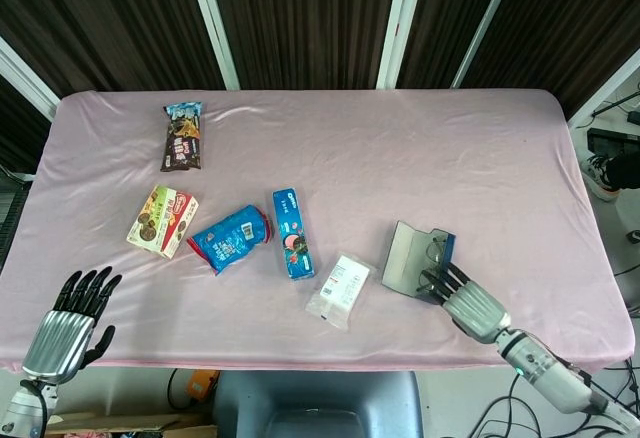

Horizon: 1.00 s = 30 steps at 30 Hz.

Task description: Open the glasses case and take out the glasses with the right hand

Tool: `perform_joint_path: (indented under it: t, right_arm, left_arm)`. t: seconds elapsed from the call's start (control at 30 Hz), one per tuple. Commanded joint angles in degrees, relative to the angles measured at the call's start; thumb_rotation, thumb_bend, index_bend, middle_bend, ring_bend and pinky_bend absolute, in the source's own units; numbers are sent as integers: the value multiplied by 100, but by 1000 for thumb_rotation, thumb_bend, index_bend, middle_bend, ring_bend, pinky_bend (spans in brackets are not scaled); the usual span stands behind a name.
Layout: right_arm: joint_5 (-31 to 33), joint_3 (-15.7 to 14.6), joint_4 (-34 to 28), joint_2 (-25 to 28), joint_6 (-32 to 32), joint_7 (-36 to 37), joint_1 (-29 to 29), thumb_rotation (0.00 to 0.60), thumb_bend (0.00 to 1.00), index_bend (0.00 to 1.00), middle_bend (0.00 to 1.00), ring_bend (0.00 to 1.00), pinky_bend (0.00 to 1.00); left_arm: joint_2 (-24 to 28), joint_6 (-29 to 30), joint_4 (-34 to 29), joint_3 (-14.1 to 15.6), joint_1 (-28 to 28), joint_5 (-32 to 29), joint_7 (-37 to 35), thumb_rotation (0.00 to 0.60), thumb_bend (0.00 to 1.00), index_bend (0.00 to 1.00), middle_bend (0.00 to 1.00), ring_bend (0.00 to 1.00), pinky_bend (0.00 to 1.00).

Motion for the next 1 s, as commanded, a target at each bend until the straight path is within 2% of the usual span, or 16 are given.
perform_joint_path:
  t: [0.03,0.37,0.8,1.0]
  right_arm:
    - [-92,-118,239,98,160,154,-176,600,527,399,0,0,0]
    - [110,27,973,25,70,842,-276,600,527,405,0,0,0]
    - [949,754,1849,-450,-986,1317,241,600,527,407,0,0,0]
    - [1073,1018,2069,-646,-1134,1370,489,600,527,409,0,0,0]
  left_arm:
    - [-3,-18,-3,-1,-4,-9,27,600,390,0,0,0,0]
    - [-34,-25,-22,-52,6,-100,94,600,390,0,0,0,0]
    - [-78,-121,-29,-107,-21,-237,196,600,391,0,0,0,0]
    - [-103,-189,-36,-123,-51,-285,245,600,391,0,0,0,0]
